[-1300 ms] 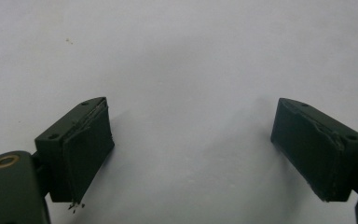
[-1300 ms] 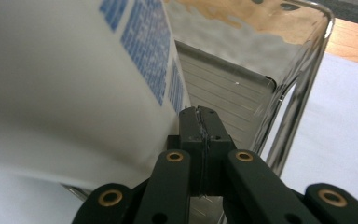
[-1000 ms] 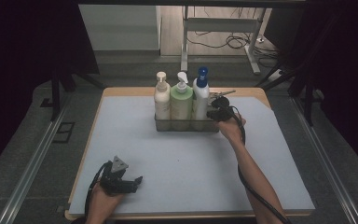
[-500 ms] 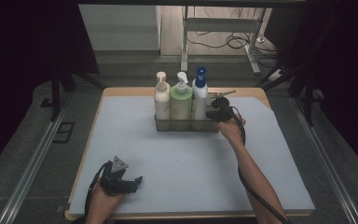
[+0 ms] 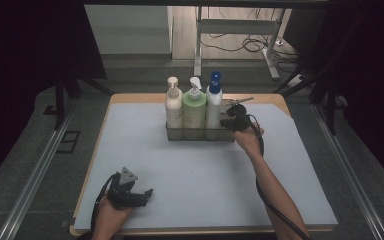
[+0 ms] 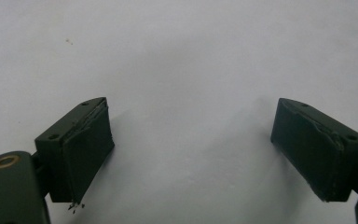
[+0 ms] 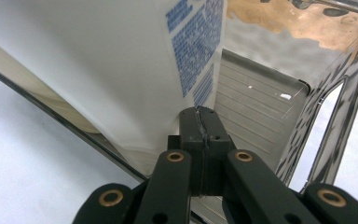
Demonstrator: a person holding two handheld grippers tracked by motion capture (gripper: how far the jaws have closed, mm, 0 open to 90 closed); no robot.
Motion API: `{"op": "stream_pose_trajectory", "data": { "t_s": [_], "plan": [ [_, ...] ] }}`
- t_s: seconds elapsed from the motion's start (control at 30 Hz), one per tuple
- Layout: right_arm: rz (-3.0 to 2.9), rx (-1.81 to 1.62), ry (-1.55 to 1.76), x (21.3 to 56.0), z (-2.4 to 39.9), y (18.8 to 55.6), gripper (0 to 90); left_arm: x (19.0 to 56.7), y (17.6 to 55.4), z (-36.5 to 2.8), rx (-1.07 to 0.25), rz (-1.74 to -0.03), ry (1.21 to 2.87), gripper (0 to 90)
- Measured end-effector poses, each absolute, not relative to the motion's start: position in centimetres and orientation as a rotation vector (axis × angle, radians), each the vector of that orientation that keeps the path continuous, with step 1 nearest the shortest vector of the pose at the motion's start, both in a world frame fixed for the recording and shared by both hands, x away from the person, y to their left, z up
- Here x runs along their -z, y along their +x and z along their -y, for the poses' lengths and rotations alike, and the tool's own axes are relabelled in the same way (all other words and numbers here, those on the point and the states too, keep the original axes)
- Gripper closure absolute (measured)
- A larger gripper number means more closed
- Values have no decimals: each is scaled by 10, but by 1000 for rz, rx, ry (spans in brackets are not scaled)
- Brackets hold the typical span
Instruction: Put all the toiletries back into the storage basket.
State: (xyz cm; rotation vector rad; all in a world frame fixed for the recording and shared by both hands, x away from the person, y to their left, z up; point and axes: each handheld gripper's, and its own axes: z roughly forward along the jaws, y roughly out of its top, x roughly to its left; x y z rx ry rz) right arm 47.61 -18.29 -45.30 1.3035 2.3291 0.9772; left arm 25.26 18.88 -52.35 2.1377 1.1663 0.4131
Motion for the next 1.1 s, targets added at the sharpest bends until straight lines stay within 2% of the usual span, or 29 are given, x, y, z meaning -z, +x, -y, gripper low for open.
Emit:
{"op": "stream_pose_trajectory", "data": {
  "t_s": [0.03,0.2,0.23,0.27,0.3,0.33,0.37,0.4,0.5,1.1],
  "plan": [
    [-2322,-950,1292,452,184,476,825,523,253,-189,-414,-1166,2139,120],
    [-2317,-941,1294,452,188,476,741,523,253,-189,-414,-1166,2139,120],
    [-2303,-936,1289,451,191,475,683,523,253,-189,-414,-1166,2139,120],
    [-2303,-936,1289,451,191,475,683,523,253,-189,-414,-1166,2139,120],
    [-2292,-949,1287,449,195,473,616,523,253,-189,-414,-1166,2139,120],
    [-2292,-949,1287,449,195,473,616,523,253,-189,-414,-1166,2139,120],
    [-2288,-979,1280,447,199,471,559,523,253,-189,-415,-1166,2139,120],
    [-2288,-979,1280,447,199,471,559,523,253,-189,-415,-1166,2139,120],
    [-2296,-1009,1261,442,205,466,471,523,252,-189,-415,-1166,2139,120],
    [-2347,-1115,1127,424,214,437,244,524,252,-189,-416,-1166,2137,120]
  ]
}}
